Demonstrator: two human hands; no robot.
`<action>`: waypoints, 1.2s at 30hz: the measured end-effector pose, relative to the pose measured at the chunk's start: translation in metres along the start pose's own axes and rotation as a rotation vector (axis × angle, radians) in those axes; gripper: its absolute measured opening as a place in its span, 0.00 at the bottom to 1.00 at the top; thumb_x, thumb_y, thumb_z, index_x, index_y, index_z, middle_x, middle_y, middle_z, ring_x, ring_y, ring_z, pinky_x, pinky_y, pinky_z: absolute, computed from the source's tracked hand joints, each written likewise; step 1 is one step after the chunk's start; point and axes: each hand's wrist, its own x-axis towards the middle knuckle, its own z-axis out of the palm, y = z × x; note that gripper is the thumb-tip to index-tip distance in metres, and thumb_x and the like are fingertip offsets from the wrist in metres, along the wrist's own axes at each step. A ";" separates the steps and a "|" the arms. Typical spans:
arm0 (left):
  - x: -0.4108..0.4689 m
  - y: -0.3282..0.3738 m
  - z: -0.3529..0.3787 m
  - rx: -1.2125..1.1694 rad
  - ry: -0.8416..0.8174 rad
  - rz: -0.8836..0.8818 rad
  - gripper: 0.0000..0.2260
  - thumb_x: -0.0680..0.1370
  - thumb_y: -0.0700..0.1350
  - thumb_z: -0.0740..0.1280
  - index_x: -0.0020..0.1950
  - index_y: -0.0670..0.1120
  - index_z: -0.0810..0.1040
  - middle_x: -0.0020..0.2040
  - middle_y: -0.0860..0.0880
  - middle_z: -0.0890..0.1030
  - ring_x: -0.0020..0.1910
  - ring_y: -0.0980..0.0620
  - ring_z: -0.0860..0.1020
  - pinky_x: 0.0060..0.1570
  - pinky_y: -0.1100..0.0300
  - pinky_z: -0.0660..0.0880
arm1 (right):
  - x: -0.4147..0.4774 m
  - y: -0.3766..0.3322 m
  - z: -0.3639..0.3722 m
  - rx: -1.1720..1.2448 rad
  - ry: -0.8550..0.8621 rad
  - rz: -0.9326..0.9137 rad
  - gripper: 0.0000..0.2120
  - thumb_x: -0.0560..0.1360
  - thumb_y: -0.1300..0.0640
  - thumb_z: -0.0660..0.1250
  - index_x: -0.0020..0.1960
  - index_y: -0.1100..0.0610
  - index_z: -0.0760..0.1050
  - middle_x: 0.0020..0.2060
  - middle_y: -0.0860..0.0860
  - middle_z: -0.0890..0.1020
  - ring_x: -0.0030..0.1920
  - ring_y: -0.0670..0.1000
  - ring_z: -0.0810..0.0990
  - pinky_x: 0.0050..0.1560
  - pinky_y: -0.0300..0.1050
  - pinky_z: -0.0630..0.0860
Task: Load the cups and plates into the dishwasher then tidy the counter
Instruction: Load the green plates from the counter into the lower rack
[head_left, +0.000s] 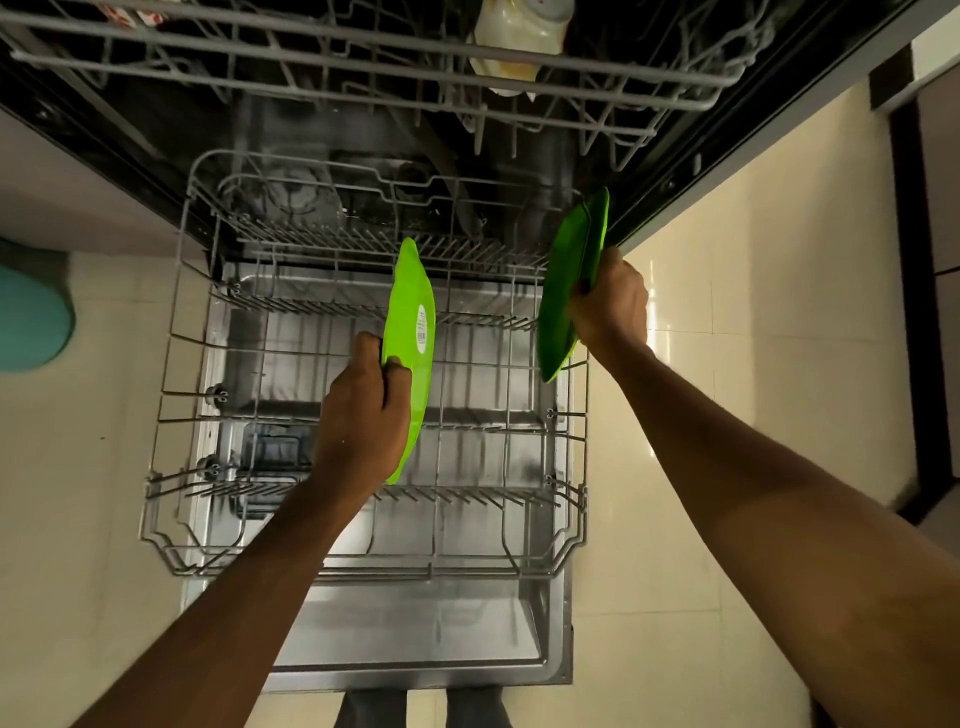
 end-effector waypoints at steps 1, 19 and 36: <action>0.000 -0.002 0.001 0.006 -0.002 0.006 0.07 0.77 0.49 0.52 0.46 0.45 0.63 0.28 0.50 0.68 0.27 0.48 0.69 0.28 0.56 0.57 | 0.003 -0.001 0.002 -0.014 -0.003 -0.002 0.11 0.75 0.64 0.64 0.57 0.61 0.71 0.48 0.56 0.79 0.44 0.56 0.77 0.38 0.48 0.75; -0.009 -0.029 -0.006 0.108 -0.021 0.025 0.07 0.82 0.46 0.55 0.52 0.42 0.65 0.31 0.52 0.69 0.27 0.50 0.70 0.29 0.58 0.61 | 0.027 -0.021 0.036 -0.111 -0.236 0.043 0.21 0.79 0.55 0.65 0.67 0.62 0.63 0.59 0.61 0.76 0.56 0.60 0.78 0.46 0.47 0.72; -0.004 -0.048 -0.039 0.617 -0.140 0.260 0.07 0.81 0.44 0.61 0.51 0.42 0.64 0.33 0.43 0.78 0.26 0.43 0.77 0.24 0.58 0.69 | -0.101 -0.117 0.051 0.423 -0.495 0.200 0.24 0.76 0.35 0.60 0.40 0.55 0.78 0.39 0.54 0.85 0.33 0.52 0.81 0.34 0.44 0.77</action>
